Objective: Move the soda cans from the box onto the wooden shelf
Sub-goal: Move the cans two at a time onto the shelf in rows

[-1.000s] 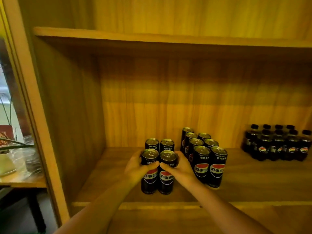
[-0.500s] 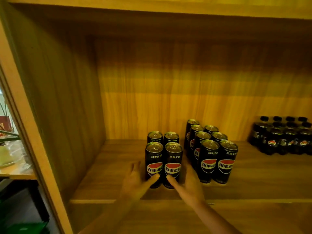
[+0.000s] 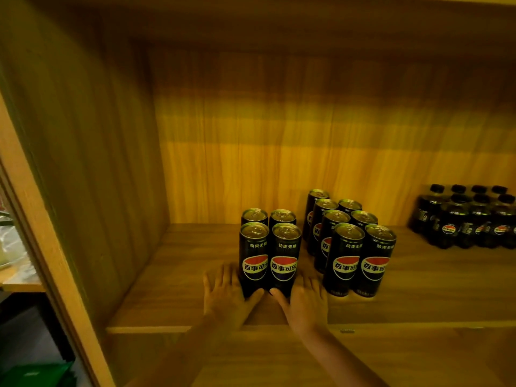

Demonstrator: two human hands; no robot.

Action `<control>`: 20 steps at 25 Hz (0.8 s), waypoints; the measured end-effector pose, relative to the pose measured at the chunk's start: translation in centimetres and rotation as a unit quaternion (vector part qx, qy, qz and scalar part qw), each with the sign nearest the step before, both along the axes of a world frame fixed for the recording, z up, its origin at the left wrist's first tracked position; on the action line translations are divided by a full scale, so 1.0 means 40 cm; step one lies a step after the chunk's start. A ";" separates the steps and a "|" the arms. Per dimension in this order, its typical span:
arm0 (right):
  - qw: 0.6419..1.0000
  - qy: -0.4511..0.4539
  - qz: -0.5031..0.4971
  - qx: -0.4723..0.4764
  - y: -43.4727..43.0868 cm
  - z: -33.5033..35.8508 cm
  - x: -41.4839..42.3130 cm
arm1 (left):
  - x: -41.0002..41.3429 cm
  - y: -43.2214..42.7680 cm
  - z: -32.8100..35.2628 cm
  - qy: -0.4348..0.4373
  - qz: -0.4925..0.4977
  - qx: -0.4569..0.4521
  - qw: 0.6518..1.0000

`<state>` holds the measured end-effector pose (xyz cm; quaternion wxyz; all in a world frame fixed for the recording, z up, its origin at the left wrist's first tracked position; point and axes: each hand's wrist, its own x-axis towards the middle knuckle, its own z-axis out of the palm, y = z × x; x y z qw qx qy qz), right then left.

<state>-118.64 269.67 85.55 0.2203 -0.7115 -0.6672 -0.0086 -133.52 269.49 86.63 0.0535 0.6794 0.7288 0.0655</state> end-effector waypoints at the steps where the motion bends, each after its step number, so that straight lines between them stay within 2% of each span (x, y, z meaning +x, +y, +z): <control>1: 1.000 0.003 -0.008 -0.025 0.000 0.006 -0.002 | -0.003 0.008 -0.001 0.004 -0.004 -0.003 1.000; 2: 0.998 0.019 -0.006 -0.053 0.000 0.009 -0.004 | -0.004 0.015 -0.003 0.006 -0.008 -0.005 1.000; 6: 0.998 0.049 0.002 -0.050 0.020 -0.001 -0.007 | -0.011 0.036 -0.005 -0.014 -0.025 -0.004 1.000; 10: 0.997 0.050 -0.008 -0.057 0.026 -0.009 -0.010 | -0.013 0.042 -0.007 -0.030 -0.033 -0.005 0.999; 13: 0.999 0.032 -0.003 -0.009 0.028 -0.016 -0.008 | -0.012 0.045 -0.008 -0.036 -0.029 0.001 0.999; 15: 0.999 0.026 0.010 -0.016 0.021 -0.008 -0.008 | -0.010 0.041 -0.008 -0.036 -0.023 0.007 0.999; 20: 0.991 0.093 0.036 -0.094 -0.003 0.036 0.008 | -0.026 0.002 0.021 -0.042 0.021 0.020 0.999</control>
